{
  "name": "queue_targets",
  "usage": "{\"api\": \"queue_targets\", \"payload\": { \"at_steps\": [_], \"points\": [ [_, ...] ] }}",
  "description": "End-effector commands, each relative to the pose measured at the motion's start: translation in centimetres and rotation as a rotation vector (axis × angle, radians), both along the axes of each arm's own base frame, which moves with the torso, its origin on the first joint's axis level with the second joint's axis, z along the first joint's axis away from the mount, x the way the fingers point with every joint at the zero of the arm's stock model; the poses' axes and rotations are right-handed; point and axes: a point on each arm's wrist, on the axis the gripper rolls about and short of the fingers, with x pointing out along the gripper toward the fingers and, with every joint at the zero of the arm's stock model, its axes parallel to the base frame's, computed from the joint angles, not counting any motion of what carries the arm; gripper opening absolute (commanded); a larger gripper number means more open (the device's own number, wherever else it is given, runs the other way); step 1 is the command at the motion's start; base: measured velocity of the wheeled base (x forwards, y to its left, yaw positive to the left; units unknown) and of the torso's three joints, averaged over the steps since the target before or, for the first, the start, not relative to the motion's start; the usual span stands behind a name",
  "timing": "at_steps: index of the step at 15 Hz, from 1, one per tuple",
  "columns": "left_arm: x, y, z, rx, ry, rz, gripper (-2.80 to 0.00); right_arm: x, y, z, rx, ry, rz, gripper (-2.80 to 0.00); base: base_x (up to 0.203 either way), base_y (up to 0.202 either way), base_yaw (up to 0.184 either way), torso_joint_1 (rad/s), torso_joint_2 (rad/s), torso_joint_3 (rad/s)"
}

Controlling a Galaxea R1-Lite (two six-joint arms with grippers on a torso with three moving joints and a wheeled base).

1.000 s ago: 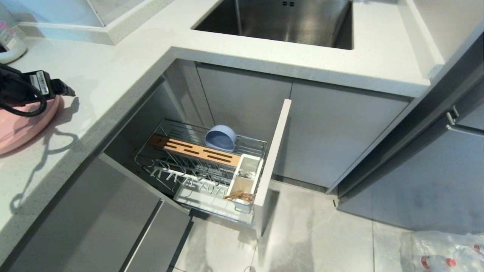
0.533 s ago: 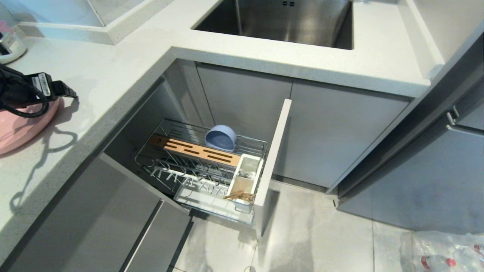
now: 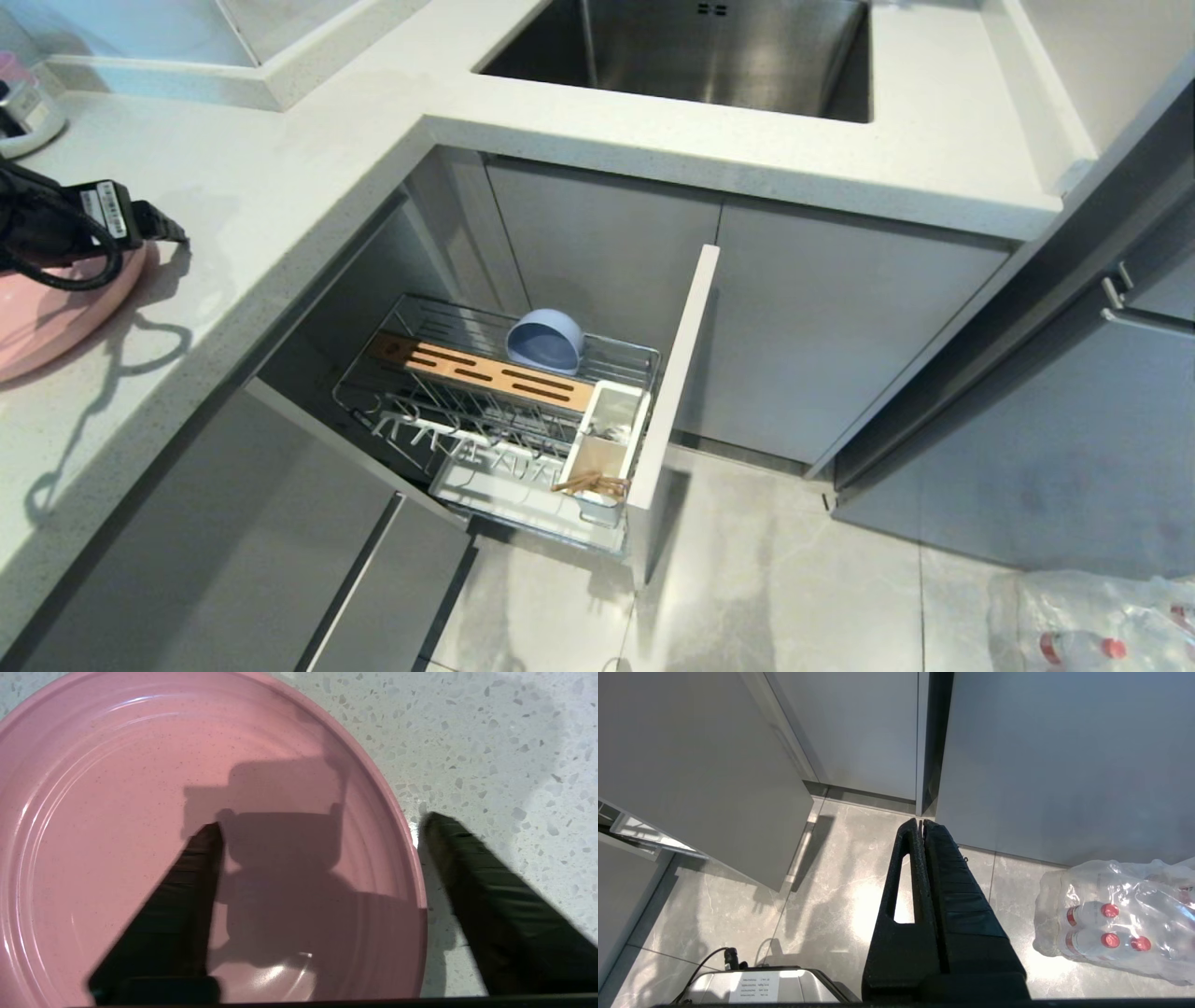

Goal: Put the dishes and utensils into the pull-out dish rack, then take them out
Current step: Pick up the plate and place it in the cupboard

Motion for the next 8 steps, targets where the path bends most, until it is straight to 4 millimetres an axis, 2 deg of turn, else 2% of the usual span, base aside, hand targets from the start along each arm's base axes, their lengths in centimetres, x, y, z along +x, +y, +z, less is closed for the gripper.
{"api": "queue_targets", "payload": {
  "at_steps": [1, 8],
  "points": [
    [0.03, 0.08, -0.08, -0.002, 0.005, 0.004, -2.8, 0.01, 0.0, 0.01, 0.0, 0.001, 0.0, -2.8, 0.0, 0.0, 0.0, 0.0, 0.0, 0.0],
    [-0.16, 0.03, 0.06, 0.0, 0.001, 0.004, -2.8, 0.01, 0.0, 0.01, 0.0, 0.001, 0.0, -2.8, 0.0, 0.0, 0.0, 0.0, 0.0, 0.0]
  ]
}}
